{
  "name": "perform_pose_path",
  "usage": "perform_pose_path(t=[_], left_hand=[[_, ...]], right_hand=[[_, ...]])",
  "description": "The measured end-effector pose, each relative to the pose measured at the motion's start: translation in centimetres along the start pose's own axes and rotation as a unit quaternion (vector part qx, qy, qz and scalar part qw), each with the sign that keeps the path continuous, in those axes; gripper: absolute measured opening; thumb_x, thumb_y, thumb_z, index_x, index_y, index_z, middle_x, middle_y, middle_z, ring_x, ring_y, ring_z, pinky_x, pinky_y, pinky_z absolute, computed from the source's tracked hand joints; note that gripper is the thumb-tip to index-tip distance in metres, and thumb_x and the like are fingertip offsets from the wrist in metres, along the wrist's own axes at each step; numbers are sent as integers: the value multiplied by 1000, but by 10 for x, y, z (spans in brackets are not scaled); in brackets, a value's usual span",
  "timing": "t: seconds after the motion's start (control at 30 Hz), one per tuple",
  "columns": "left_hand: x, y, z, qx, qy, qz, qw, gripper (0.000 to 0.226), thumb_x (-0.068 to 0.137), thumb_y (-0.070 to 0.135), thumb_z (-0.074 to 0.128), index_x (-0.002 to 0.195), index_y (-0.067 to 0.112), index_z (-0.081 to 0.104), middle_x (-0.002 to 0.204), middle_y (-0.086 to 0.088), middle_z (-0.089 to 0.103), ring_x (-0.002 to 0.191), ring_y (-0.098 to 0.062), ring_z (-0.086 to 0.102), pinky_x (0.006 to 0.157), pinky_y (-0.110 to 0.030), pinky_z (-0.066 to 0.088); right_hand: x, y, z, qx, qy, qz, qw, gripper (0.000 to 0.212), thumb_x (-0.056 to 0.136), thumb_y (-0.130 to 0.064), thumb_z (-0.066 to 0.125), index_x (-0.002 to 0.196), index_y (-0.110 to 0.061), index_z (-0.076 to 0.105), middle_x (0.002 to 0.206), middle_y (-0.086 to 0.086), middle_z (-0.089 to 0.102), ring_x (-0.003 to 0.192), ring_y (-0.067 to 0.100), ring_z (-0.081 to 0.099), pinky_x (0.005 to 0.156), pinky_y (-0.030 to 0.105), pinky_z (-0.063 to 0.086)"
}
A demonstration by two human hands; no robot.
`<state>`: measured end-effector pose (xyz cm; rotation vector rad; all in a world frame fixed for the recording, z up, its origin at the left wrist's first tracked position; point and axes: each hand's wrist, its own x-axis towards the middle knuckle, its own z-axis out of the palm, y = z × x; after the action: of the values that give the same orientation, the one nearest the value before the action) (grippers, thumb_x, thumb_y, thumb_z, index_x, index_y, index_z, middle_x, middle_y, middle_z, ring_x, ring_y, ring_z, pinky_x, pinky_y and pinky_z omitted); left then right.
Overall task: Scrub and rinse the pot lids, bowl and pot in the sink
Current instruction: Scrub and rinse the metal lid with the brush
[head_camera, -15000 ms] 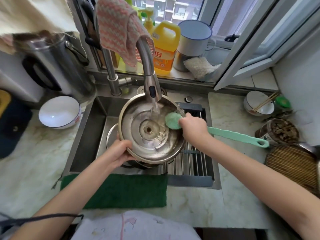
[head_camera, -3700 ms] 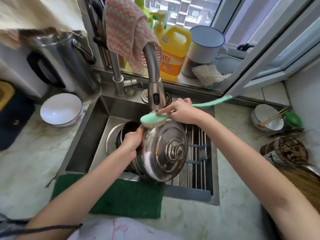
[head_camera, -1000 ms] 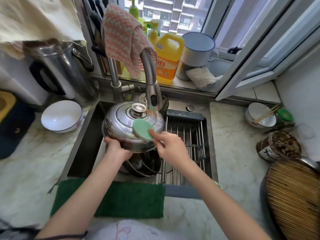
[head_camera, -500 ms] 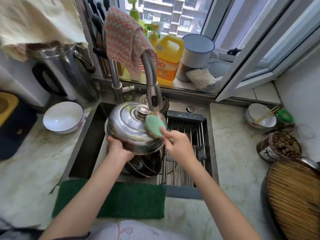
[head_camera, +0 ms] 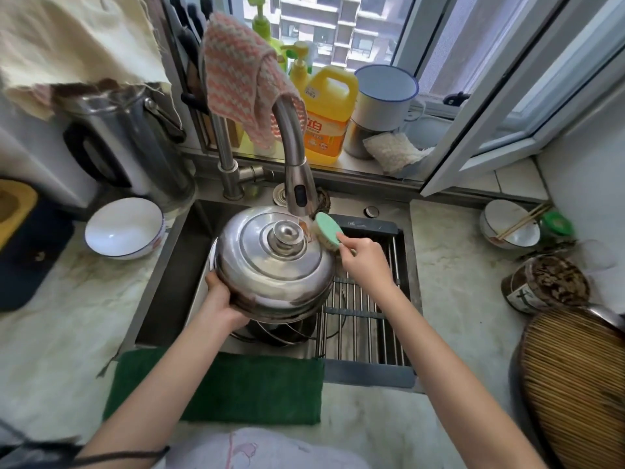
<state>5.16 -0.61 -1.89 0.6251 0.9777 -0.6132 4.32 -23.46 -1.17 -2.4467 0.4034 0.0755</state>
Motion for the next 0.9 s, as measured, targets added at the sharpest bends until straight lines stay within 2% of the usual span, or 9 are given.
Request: perform_pose_path(t=[0.03,0.1,0.2,0.3,0.37,0.5,0.63,0.77,0.9], left_hand=[[-2,0,0,10,6,1,1000,54,85,63,42,90,14,63,106,0,64,89,-27,57,89,-39,43],[-1,4,-3,24,3,-7,1000,53,83,63,45,89,14,63,96,-5,63,94,-24,55,88,-40,42],[5,10,-6,44,-20,10,999,58,85,65,42,108,16,64,113,-11,62,110,-27,52,103,-41,40],[13,18,-7,66,-20,33,997,62,85,64,42,120,17,62,123,-10,60,116,-27,51,107,-41,38],[16,19,-11,79,-16,23,996,64,84,67,41,113,15,65,115,-10,62,114,-26,51,102,-40,40],[21,17,-16,131,1,19,991,59,84,66,42,97,14,67,111,-13,64,108,-29,54,101,-42,42],[26,16,-16,157,2,33,987,56,87,64,43,102,16,68,113,-13,65,109,-29,56,98,-43,44],[24,14,-10,196,0,80,977,51,93,57,41,103,15,66,104,-11,67,105,-27,59,92,-38,47],[29,10,-2,216,-2,92,972,49,95,54,41,99,12,66,94,-11,68,90,-24,63,79,-36,50]], right_hand=[[-1,-9,0,-2,-15,-33,999,35,93,-23,51,127,-26,62,97,5,73,50,5,44,54,27,40],[2,-19,-5,-25,-32,-74,996,34,93,-24,52,125,-30,62,93,3,72,49,3,41,54,26,37],[24,-16,-17,-50,-4,-31,998,34,94,-27,51,126,-32,61,97,4,73,58,12,53,54,27,40],[16,-24,-12,-3,-25,-80,996,34,93,-23,54,125,-28,62,89,3,72,54,8,51,53,25,41],[13,-26,-12,-3,-35,-104,994,34,93,-24,54,124,-32,62,87,1,71,54,8,52,53,27,42],[25,-14,-19,-19,-25,-35,999,33,93,-26,53,125,-32,62,85,1,72,45,7,43,45,24,35],[15,-32,-9,14,-87,-130,988,34,91,-26,59,123,-35,62,90,1,72,58,9,59,58,24,47],[36,-33,-23,-31,-37,-75,996,32,92,-27,54,122,-32,64,88,9,72,50,6,44,53,27,36],[11,-55,-16,-86,-117,-225,963,35,92,-30,54,126,-40,59,106,1,71,80,19,65,70,32,52]])
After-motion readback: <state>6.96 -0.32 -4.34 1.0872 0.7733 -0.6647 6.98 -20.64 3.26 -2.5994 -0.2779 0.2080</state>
